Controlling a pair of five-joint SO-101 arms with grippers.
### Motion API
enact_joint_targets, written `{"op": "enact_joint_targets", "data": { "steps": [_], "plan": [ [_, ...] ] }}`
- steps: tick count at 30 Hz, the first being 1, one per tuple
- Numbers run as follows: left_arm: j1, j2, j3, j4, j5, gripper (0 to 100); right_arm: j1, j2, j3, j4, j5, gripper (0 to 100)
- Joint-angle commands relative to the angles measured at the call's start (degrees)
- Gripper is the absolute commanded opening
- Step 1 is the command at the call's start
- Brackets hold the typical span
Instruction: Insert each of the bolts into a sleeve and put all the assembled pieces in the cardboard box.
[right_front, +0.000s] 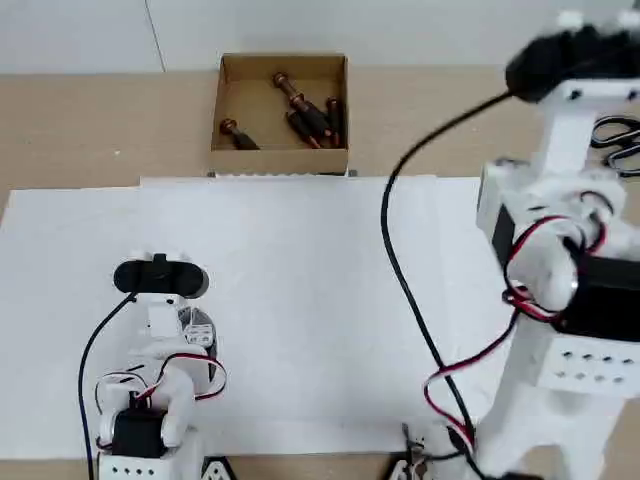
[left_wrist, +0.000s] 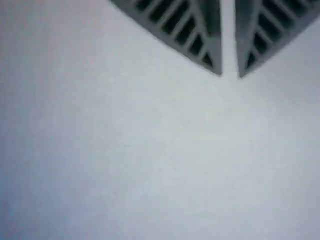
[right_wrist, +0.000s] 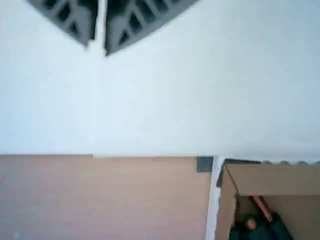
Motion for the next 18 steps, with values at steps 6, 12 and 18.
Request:
{"op": "enact_joint_targets", "data": {
  "steps": [6,12,18],
  "plan": [
    [-0.09,-0.62,-0.22,-1.23,-0.18,1,0.57,-24.31,48.0,-21.58,-1.58,0.4],
    [-0.09,-0.62,-0.22,-1.23,-0.18,1,0.75,-42.33,75.08,-31.69,3.6,0.4],
    [-0.09,-0.62,-0.22,-1.23,-0.18,1,0.48,-59.91,92.75,-32.48,3.87,0.4]
  ]
}}
